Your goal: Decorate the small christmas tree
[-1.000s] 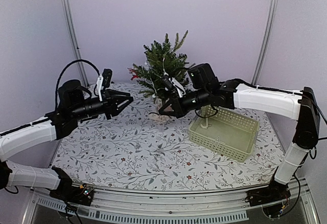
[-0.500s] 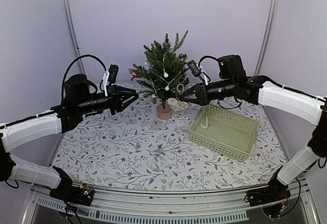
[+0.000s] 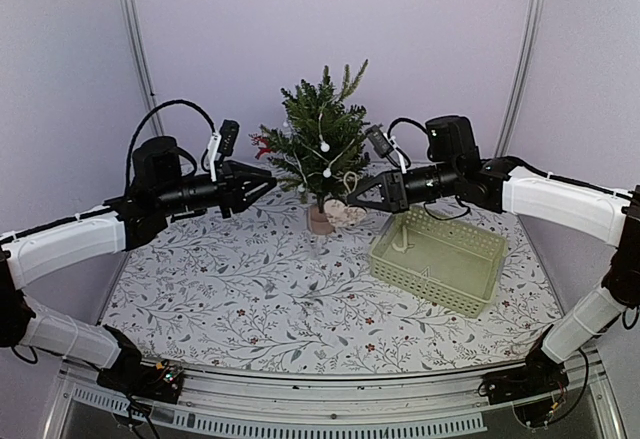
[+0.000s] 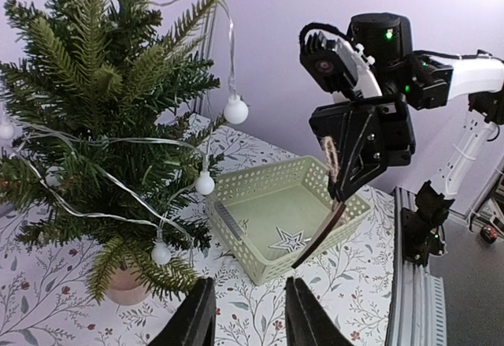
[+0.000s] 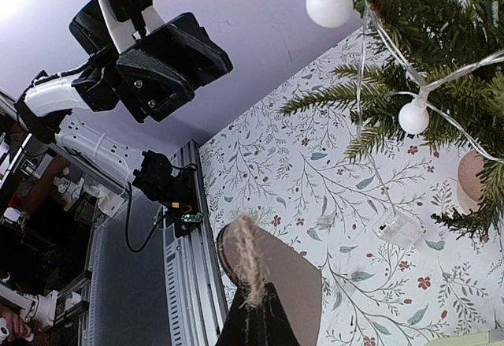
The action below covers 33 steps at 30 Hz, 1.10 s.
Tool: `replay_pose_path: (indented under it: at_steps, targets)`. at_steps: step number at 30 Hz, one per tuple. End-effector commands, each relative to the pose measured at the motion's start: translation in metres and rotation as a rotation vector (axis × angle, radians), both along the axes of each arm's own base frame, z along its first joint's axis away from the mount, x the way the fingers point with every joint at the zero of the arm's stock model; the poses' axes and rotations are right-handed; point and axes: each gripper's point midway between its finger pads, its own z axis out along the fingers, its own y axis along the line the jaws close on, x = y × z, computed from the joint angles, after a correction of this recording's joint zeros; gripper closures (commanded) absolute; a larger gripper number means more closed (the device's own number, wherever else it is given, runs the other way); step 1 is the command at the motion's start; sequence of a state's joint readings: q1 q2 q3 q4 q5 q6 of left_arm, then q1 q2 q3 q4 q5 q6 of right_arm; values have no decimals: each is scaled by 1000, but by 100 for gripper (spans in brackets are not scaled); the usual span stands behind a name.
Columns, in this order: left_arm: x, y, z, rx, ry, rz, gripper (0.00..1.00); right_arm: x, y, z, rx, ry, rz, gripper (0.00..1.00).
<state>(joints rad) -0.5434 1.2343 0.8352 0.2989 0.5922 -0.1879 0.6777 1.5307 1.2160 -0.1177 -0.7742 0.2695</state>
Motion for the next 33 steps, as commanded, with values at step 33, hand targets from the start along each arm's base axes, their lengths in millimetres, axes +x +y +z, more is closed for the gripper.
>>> replay_pose_path:
  at_steps: [33]
  targets:
    - [-4,29,-11,57,-45,34,70,29,116,-29,-14,-118,75,100]
